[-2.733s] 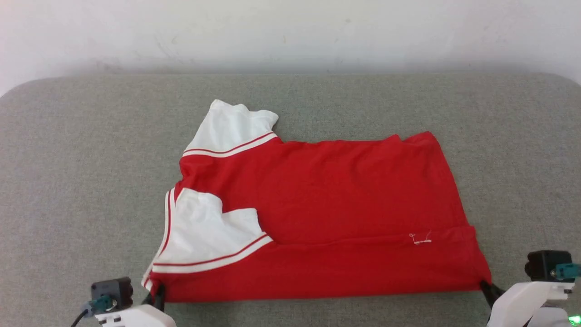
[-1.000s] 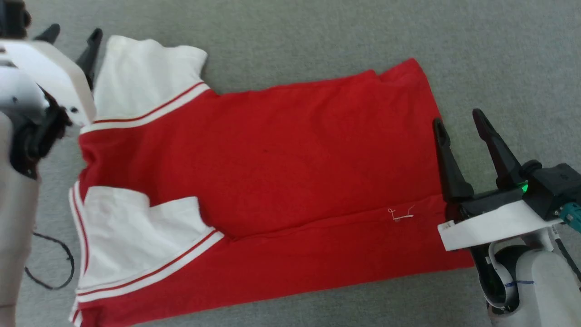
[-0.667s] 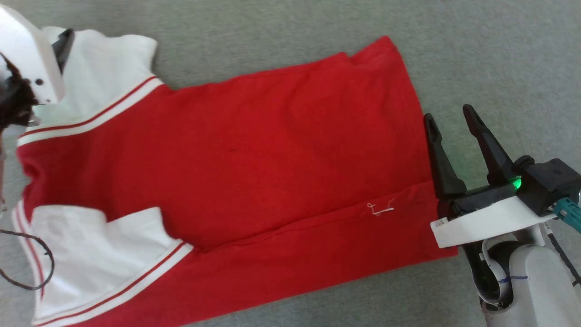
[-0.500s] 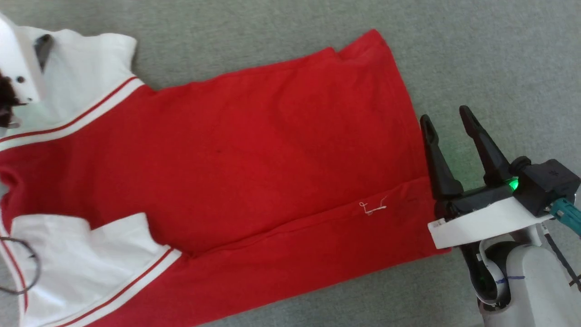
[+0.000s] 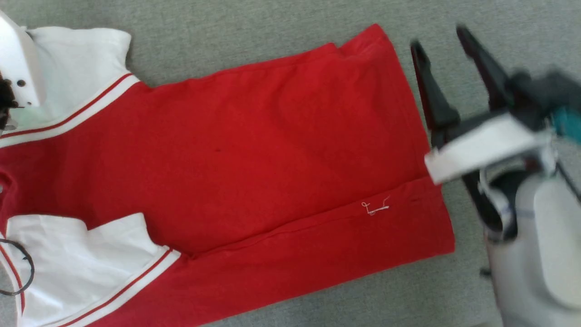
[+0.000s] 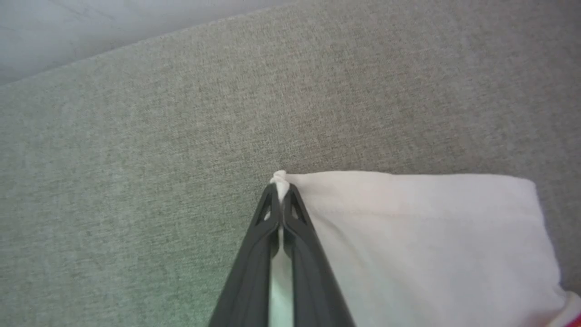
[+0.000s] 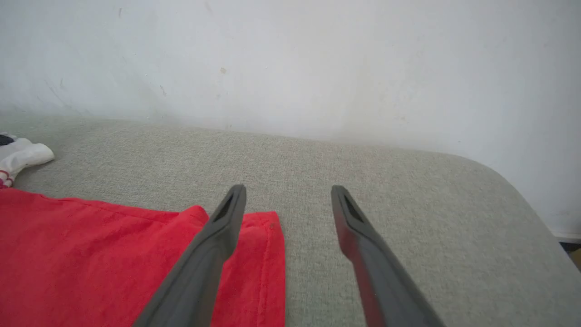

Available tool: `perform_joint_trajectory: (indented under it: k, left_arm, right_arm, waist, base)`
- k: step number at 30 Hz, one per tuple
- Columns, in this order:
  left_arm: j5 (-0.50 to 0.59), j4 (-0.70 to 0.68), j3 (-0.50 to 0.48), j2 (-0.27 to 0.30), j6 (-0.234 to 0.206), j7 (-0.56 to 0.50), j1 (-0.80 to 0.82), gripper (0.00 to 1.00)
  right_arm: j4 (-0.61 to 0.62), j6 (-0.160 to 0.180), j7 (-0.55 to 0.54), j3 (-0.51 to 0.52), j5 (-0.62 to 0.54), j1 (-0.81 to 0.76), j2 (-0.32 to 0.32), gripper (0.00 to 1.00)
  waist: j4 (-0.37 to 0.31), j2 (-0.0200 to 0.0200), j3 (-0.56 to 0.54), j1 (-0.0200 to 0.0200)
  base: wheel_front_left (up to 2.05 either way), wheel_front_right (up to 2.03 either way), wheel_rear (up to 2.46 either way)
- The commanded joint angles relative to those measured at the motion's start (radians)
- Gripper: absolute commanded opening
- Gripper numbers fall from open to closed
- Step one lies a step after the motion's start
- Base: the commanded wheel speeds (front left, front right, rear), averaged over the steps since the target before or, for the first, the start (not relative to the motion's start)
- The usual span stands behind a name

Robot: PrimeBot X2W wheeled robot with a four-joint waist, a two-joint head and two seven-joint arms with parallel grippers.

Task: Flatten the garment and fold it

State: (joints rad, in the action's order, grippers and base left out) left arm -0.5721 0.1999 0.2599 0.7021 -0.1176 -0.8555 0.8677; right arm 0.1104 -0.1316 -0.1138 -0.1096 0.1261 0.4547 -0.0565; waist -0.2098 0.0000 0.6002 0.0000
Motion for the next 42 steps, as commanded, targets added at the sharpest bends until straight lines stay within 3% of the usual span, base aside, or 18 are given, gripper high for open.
perform_joint_trajectory:
  k: [1, 2, 7, 12, 18, 20, 24, 27, 31, 37, 42]
  left_arm:
    - [0.001, 0.002, 0.011, 0.002, 0.007, 0.007, -0.015, 0.00]
    - [0.001, 0.002, 0.011, 0.002, 0.007, 0.007, -0.015, 0.00]
    - [0.000, -0.002, 0.023, -0.017, 0.017, 0.028, -0.001, 0.00]
    - [0.011, -0.002, 0.041, -0.026, 0.029, 0.053, 0.007, 0.00]
    - [0.015, 0.000, 0.049, -0.034, 0.042, 0.084, 0.021, 0.00]
    - [0.020, 0.004, 0.050, -0.033, 0.042, 0.096, 0.024, 0.00]
    - [0.033, 0.013, 0.055, -0.035, 0.044, 0.132, 0.026, 0.00]
    - [0.055, 0.016, 0.053, -0.040, 0.038, 0.206, 0.023, 0.00]
    - [0.092, 0.004, 0.023, -0.059, -0.015, 0.378, -0.032, 0.00]
    - [0.053, -0.063, -0.039, -0.116, -0.064, 0.604, -0.236, 0.00]
    - [0.023, -0.156, -0.085, -0.140, -0.105, 0.715, -0.446, 0.00]
  right_arm:
    - [-0.020, 0.001, -0.070, -0.005, -0.018, 0.069, -0.002, 1.00]
    - [-0.020, 0.001, -0.070, -0.005, -0.018, 0.069, -0.002, 1.00]
    - [-0.118, 0.001, -0.367, 0.006, -0.036, 0.210, 0.002, 1.00]
    - [-0.186, 0.001, -0.597, -0.008, -0.075, 0.292, 0.003, 1.00]
    - [-0.224, 0.001, -0.755, -0.044, -0.077, 0.344, -0.002, 1.00]
    - [-0.246, 0.001, -0.795, -0.052, -0.069, 0.359, -0.006, 0.49]
    - [-0.293, 0.001, -0.846, -0.048, -0.068, 0.387, -0.006, 0.00]
    - [-0.308, 0.001, -0.828, -0.045, -0.068, 0.393, -0.006, 0.00]
    - [-0.303, 0.001, -0.717, -0.038, -0.055, 0.353, -0.003, 0.00]
    - [-0.274, 0.001, -0.512, -0.018, -0.015, 0.203, 0.001, 0.00]
    - [-0.244, 0.001, -0.323, 0.039, 0.020, 0.067, 0.005, 0.00]
  waist:
    - [0.010, 0.0000, 0.006, 0.0000]
    - [0.010, 0.0000, 0.006, 0.0000]
    - [0.030, 0.0000, 0.014, 0.0000]
    - [0.046, 0.0000, 0.024, 0.0000]
    - [0.057, 0.0000, 0.037, 0.0000]
    - [0.058, 0.0000, 0.037, 0.0000]
    - [0.063, 0.0000, 0.033, 0.0000]
    - [0.068, 0.0000, 0.019, 0.0000]
    - [0.074, 0.0000, -0.023, 0.0000]
    - [0.103, 0.0000, -0.143, 0.0000]
    - [0.127, 0.0000, -0.251, 0.0000]
  base:
    - [0.00, 0.00, 0.00]
    - [0.00, 0.00, 0.00]
    - [0.00, 0.00, 0.00]
    - [0.00, 0.00, 0.00]
    - [0.00, 0.00, 0.00]
    - [0.00, 0.00, 0.00]
    - [0.00, 0.00, 0.00]
    - [0.00, 0.00, 0.00]
    - [0.00, 0.00, 0.00]
    - [0.00, 0.00, 0.00]
    - [0.00, 0.00, 0.00]
